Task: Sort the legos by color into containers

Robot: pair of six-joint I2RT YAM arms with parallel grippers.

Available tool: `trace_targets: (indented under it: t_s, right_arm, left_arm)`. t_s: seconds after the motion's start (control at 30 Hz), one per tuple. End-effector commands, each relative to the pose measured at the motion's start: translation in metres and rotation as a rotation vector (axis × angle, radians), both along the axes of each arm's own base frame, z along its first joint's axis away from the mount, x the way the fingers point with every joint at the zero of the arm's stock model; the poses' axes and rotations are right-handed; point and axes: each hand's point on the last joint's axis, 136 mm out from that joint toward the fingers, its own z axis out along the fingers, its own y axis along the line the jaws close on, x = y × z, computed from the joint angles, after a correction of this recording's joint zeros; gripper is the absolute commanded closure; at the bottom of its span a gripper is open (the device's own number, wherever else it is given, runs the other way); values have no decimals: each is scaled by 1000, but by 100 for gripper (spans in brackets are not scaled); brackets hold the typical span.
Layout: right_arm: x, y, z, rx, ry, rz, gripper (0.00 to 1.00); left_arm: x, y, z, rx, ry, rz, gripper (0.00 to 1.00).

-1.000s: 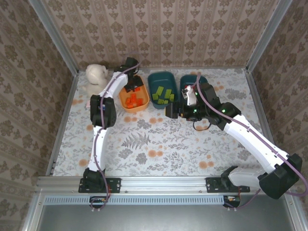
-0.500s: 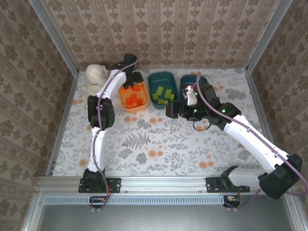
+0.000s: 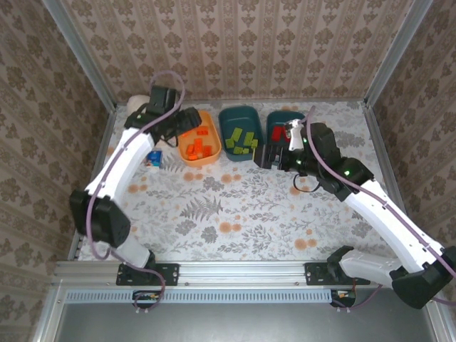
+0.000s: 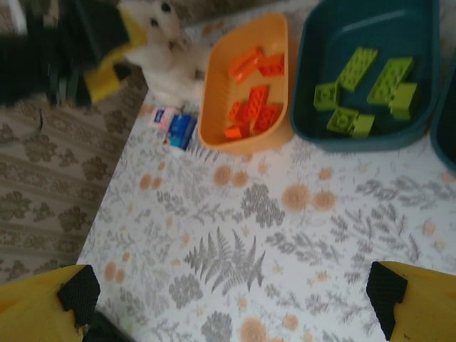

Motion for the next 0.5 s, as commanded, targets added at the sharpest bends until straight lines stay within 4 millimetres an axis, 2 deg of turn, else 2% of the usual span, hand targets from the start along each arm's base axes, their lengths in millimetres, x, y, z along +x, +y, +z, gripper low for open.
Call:
trace_targets:
  t_s: [0.0,0.1,0.13,0.17,0.23,0.33,0.4,0.47]
  right_arm:
    - [5,-11,7,-32,-103,-38,0]
    - [3,-21,3,-56,-138,-59,0]
    - [2,-25,0,-70,-137,-70,0]
    - [0,-27,-4,-83,-132,-74,0]
    - [-3,-36,-14,-129,-102,-94,0]
    - [-8,-66,-31,-242,35,-203,0]
    - [-6,-63,-25,-259,19,-163,0]
    - [3,-76,-20,-289,8,-251,0]
  left_arm:
    - [-50,-10,-5,-66,12,-152,20]
    - [-101,-1,-10,-85,11,-240,17]
    - [-116,2,-9,-93,-6,-264,12]
    - [-127,4,-9,-106,-17,-279,1]
    - [-148,5,-9,-147,-31,-312,0]
    - [-161,11,-20,-186,54,-273,0]
    - [-160,10,-15,-198,25,-277,0]
    - [-154,16,-5,-180,-46,-244,0]
